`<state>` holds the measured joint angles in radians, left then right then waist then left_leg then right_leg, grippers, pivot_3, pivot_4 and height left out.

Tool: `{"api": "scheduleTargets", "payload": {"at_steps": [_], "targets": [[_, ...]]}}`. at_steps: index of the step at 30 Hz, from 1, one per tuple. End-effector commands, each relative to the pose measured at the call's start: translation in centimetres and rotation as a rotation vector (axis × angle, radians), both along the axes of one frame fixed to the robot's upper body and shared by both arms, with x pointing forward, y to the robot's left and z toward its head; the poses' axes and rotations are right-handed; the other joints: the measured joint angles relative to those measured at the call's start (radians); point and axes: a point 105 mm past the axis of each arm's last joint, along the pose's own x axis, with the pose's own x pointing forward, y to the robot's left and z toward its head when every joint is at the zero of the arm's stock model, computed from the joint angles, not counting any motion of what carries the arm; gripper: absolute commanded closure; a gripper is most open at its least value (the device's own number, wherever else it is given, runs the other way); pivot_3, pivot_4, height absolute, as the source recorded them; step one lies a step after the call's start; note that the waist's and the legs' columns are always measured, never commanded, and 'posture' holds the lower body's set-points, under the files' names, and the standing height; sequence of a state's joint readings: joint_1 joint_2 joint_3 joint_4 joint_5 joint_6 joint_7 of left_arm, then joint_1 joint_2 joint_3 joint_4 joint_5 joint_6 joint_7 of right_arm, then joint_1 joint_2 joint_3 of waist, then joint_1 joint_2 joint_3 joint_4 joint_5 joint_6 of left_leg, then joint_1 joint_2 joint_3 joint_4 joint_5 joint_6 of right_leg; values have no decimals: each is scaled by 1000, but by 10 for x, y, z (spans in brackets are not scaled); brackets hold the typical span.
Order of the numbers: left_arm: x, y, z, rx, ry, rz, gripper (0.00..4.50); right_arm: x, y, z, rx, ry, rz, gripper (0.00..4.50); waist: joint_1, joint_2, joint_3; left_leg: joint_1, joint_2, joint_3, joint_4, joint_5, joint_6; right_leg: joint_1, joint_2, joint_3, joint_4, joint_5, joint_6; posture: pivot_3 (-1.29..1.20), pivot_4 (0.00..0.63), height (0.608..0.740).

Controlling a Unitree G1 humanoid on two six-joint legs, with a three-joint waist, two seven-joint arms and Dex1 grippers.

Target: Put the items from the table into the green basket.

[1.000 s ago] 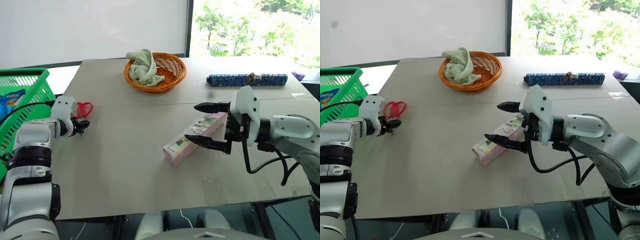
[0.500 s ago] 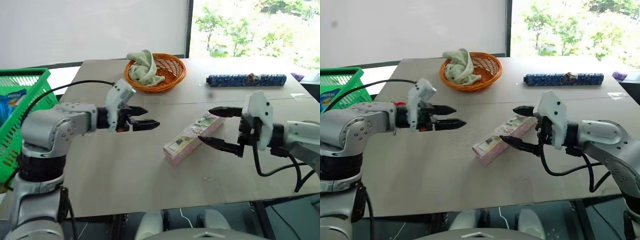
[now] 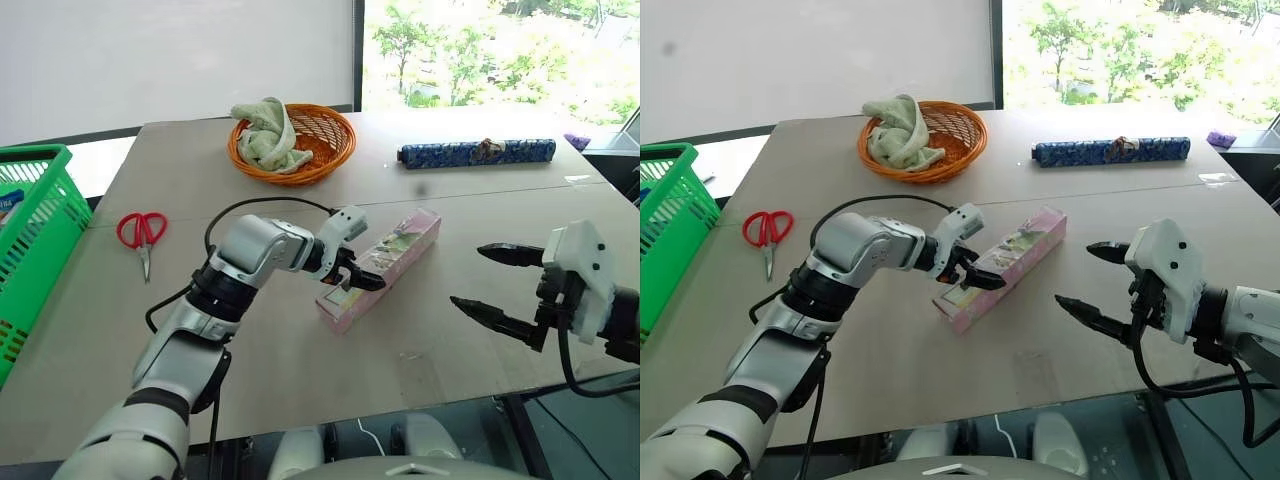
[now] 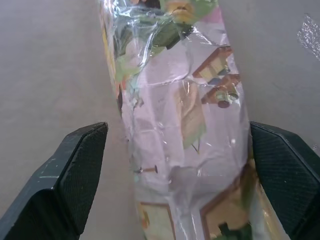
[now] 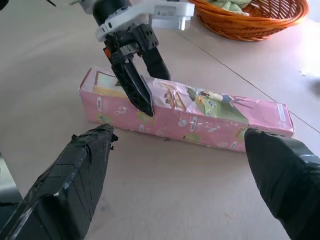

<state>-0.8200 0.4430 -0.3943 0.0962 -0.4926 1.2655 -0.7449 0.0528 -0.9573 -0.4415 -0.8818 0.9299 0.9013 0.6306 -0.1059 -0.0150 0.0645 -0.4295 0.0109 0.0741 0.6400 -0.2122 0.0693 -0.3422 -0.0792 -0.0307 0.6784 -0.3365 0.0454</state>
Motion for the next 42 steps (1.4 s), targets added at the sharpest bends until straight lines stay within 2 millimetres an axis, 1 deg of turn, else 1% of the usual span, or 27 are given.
{"api": "scheduleTargets", "payload": {"at_steps": [1,3,6,8,9,10,11,12,15,16,18,19,20,23,24,25,27,28,29,31,33,35,37,39,40,41,42], "targets": [[0,-7,-12,46,-5,-24,24,-1,1,9,-12,-48,-10,0,-2,0,1,0,0,0,0,0,0,0,0,0,0,0,0,-314,72,740],[0,-14,-20,67,-37,-54,24,1,2,10,-3,-54,-12,0,-1,1,0,1,0,0,0,0,0,1,0,0,0,0,0,-314,69,740],[1,-16,-26,86,-65,-65,723,1,3,9,-5,-52,-10,0,10,2,0,1,0,0,1,0,0,2,-1,0,0,0,0,-312,67,740],[-1,-14,-24,78,-77,-69,1631,0,3,8,-6,-46,-11,0,12,2,0,1,0,0,1,0,0,2,-1,0,0,0,0,-304,65,740],[-2,-12,-20,58,-75,-69,2239,0,2,7,-13,-41,-12,0,11,2,0,1,0,0,1,0,0,2,-1,0,0,0,0,-303,66,740],[-4,-8,-16,40,-74,-62,2370,0,2,6,-20,-36,-12,0,10,2,0,1,0,0,1,0,0,2,-1,0,0,0,0,-303,66,740],[-4,-4,-11,26,-77,-51,2925,-1,1,5,-25,-32,-11,0,9,2,0,1,0,0,1,0,0,2,-1,0,0,0,0,-294,64,740],[-5,5,-4,7,-89,-34,3140,-1,1,3,-34,-24,-6,0,8,2,0,1,0,0,1,1,-1,2,-1,0,0,0,0,-294,64,740],[-10,28,13,-32,-118,23,3140,-1,1,-1,-59,-7,14,0,-4,3,1,1,1,0,1,2,-3,1,0,0,0,0,0,-247,56,740],[-16,46,22,-40,-142,55,3140,1,3,-3,-64,-2,38,0,-12,3,1,1,1,0,1,2,-3,1,0,0,0,0,0,-221,51,740],[-25,72,33,-24,-195,105,3140,5,6,-5,-68,2,75,0,-16,3,1,0,2,0,0,2,-3,0,1,1,0,0,0,-164,41,740],[-27,89,46,-33,-253,169,3140,10,12,-5,-62,-11,115,0,-16,3,1,0,2,0,0,2,-3,0,2,1,0,0,0,-123,31,740],[-29,99,54,-40,-292,213,3140,14,16,-5,-60,-20,142,0,-16,3,1,1,2,0,1,2,-3,0,2,1,0,0,0,-105,27,740],[-11,145,106,-102,-560,493,3140,31,45,12,42,-112,264,0,14,1,1,1,2,-2,2,2,-3,1,2,0,1,0,0,-15,7,740],[-7,158,119,-112,-625,572,3140,34,54,18,65,-135,298,0,28,1,1,0,2,-2,3,2,-3,1,2,-1,1,0,0,-15,7,740],[-2,175,139,-124,-732,662,3140,38,66,26,101,-167,348,0,41,1,0,1,2,-3,4,2,-4,1,2,-2,2,1,1,30,0,740],[3,206,168,-85,-895,814,3140,45,88,41,162,-219,420,0,71,-1,-1,1,2,-4,6,2,-4,1,4,-2,4,1,1,61,0,740],[5,231,183,-43,-971,915,3140,46,101,51,196,-245,472,0,76,-2,-1,0,2,-4,6,2,-4,0,4,-2,4,1,1,84,0,740],[5,245,192,-14,-1012,976,3140,46,108,57,215,-260,504,0,99,-4,-3,0,1,-4,6,2,-4,0,4,-2,4,1,1,105,0,740],[2,305,212,138,-1118,1165,3140,49,135,74,253,-316,598,0,118,-5,-3,-2,1,-4,6,2,-5,-1,4,-2,3,1,1,117,0,740],[-4,345,222,357,-1192,1243,3140,50,153,83,266,-347,648,0,116,-6,-4,-2,1,-2,5,3,-6,-4,5,0,5,1,1,125,0,740],[-4,363,227,517,-1254,1213,3140,52,161,86,270,-359,660,0,123,-11,-7,-2,0,-1,0,4,-7,-6,8,-1,5,1,1,125,0,740],[-4,378,227,653,-1291,1186,3140,52,163,87,272,-367,669,0,138,-16,-10,-3,0,-2,-2,3,-8,-7,5,-2,3,1,1,124,0,740],[-5,396,224,708,-1290,1226,3140,52,162,86,272,-368,675,0,158,-19,-12,-4,-2,-3,-2,3,-8,-7,4,-3,1,1,1,123,0,740],[-7,410,215,738,-1259,1254,3140,52,162,84,269,-361,673,0,163,-20,-13,-4,-3,-3,-3,2,-10,-7,1,-5,1,1,1,121,0,740],[-8,419,208,757,-1237,1269,2548,51,161,82,268,-355,672,0,166,-23,-14,-5,-3,-3,-3,1,-12,-7,0,-7,0,1,1,121,0,740],[-10,428,203,784,-1223,1299,2318,51,161,80,263,-349,669,0,167,-26,-16,-5,-4,-3,-3,1,-12,-7,-1,-8,1,1,1,104,0,740]]}}
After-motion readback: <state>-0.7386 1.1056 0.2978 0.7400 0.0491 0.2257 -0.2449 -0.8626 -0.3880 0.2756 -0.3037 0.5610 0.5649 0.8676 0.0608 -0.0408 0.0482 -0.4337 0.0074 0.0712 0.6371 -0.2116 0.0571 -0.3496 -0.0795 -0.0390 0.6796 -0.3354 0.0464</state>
